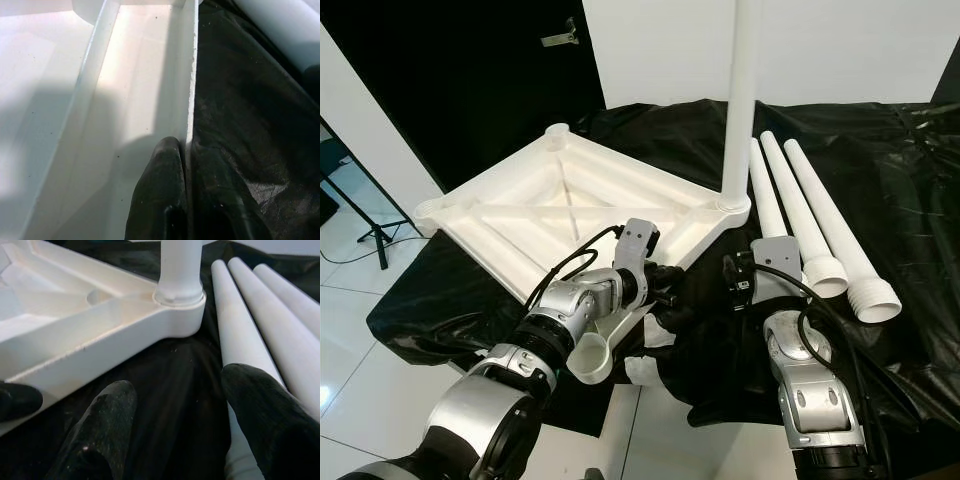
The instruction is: Building children table
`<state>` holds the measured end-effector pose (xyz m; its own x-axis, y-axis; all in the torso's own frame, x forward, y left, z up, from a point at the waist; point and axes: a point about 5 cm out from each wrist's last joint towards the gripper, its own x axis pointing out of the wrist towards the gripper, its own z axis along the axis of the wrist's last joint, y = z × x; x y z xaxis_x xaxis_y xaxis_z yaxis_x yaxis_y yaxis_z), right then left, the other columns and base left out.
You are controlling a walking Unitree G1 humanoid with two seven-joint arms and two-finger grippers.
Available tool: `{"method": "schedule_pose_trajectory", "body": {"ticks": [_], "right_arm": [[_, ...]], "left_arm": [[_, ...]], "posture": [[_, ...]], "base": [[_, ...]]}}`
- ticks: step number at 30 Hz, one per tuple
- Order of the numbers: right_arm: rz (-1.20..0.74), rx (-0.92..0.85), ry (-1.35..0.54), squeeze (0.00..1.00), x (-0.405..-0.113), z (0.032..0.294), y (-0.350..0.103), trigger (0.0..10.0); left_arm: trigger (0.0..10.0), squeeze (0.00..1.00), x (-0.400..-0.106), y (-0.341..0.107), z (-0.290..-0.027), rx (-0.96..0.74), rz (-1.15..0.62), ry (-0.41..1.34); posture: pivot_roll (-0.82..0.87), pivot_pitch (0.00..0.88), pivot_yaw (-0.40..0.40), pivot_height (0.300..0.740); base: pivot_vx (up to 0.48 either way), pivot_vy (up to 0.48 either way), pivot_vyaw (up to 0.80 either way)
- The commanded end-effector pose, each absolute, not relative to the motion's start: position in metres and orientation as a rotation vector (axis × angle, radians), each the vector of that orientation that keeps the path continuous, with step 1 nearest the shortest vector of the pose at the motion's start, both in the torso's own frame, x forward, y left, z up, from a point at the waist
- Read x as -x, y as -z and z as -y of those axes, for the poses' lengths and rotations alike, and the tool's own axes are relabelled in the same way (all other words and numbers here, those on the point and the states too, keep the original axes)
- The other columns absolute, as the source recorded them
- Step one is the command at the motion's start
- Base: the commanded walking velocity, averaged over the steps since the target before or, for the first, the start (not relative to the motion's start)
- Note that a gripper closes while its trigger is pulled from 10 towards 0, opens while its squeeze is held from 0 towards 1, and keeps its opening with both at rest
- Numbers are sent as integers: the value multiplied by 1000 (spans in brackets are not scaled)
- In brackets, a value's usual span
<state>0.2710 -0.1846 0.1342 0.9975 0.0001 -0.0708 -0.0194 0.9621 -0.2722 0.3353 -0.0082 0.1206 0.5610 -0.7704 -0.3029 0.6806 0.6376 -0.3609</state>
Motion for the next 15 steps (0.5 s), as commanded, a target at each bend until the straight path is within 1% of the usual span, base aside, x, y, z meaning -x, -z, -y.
{"method": "schedule_pose_trajectory", "body": {"ticks": [1,2,3,4,5,6,7,8,9,10,11,12,13,15], "right_arm": [[-90,267,-22,0,-272,183,-131,10000],[-90,267,-22,0,-272,183,-131,10000],[-93,268,-20,0,-273,184,-131,8667],[-93,268,-20,0,-273,184,-131,8667],[-95,267,-24,0,-275,184,-130,5882],[-95,267,-24,0,-275,184,-130,5882],[-93,266,-30,0,-277,183,-131,4431],[-93,266,-30,0,-277,183,-131,4431],[-89,265,-36,0,-278,181,-131,5451],[-89,265,-36,0,-278,181,-131,5451],[-87,264,-38,0,-279,180,-132,10000],[-87,264,-38,0,-279,180,-132,10000],[-84,265,-38,0,-279,180,-133,10000],[-82,265,-36,0,-280,180,-133,10000]], "left_arm": [[10000,0,-321,-133,29,437,-361,1051],[10000,0,-321,-133,29,437,-361,1051],[10000,216,-319,-144,24,452,-300,1127],[10000,216,-319,-144,24,452,-300,1127],[10000,361,-316,-154,13,459,-246,1224],[10000,361,-316,-154,13,459,-246,1224],[10000,498,-314,-159,6,454,-215,1280],[10000,498,-314,-159,6,454,-215,1280],[10000,463,-313,-159,2,442,-207,1297],[10000,463,-313,-159,2,442,-207,1297],[10000,290,-314,-158,1,438,-208,1294],[10000,290,-314,-158,1,438,-208,1294],[10000,0,-314,-155,3,431,-216,1278],[10000,0,-314,-153,6,434,-228,1272]], "posture": [[86,0,78,740],[86,0,78,740],[88,0,77,740],[88,0,77,740],[101,0,67,740],[101,0,67,740],[103,0,66,740],[103,0,66,740],[103,0,65,740],[103,0,65,740],[102,0,65,740],[102,0,65,740],[99,0,65,740],[94,0,65,740]], "base": [[0,0,0],[0,0,0],[0,0,0],[0,0,0],[0,0,0],[0,0,0],[0,0,0],[0,0,0],[0,0,0],[0,0,0],[0,0,0],[0,0,0],[0,0,0],[0,0,0]]}}
